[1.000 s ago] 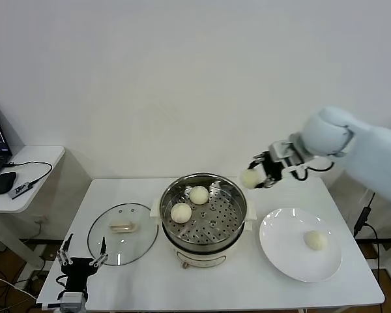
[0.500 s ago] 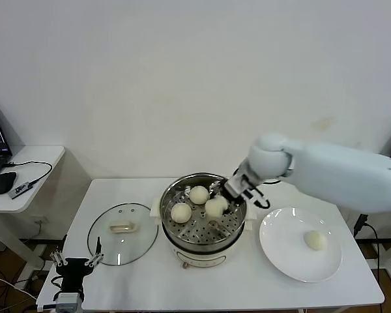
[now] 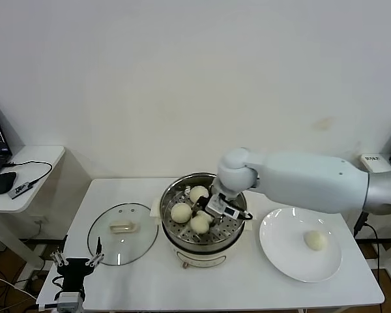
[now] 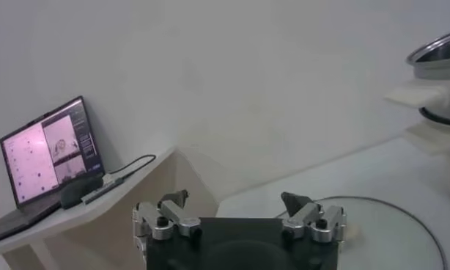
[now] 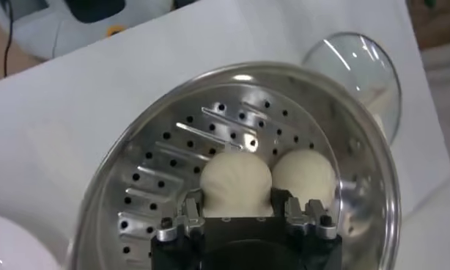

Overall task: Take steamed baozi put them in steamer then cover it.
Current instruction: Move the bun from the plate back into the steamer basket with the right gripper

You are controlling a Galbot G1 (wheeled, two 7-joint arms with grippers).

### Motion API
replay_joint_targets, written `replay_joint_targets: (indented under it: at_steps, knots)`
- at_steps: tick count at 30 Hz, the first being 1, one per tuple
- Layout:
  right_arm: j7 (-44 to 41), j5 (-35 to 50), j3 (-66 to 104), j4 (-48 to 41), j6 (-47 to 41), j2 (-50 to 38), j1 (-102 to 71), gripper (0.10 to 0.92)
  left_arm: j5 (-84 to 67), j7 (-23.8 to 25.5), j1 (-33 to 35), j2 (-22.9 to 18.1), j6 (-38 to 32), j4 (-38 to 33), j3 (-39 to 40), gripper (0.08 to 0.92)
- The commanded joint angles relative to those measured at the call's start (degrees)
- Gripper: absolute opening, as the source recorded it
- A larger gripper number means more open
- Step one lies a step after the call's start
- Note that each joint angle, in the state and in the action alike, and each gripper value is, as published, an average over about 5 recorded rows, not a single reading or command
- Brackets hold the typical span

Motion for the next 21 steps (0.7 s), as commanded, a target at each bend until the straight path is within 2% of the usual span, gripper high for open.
replay_joint_targets:
  at_steps: [1,13,16,21]
  knots:
    - [-0.6,-2.6,-1.1,-0.1,3.3,2.4,-0.7,0.577,0.0,0.0,-0.1,0.0,0.0,0.2,0.0,0.823]
    - [-1.1,-2.6,-1.1,1.4,3.1,0.4,0.4,0.581,0.2,0.0,-0.1,-0.3,0.0,-0.1,0.4,0.823]
    - [-0.9,-2.7,-0.6,1.4,3.1,-0.4,0.7,0.629,0.2,0.0,0.0,-0.2,0.0,-0.2,0.4,0.823]
    - [-1.0,-2.3,1.4,1.6,2.8,-2.7,1.6,0.767,0.2,0.0,0.0,-0.1,0.0,-0.4,0.2,0.823]
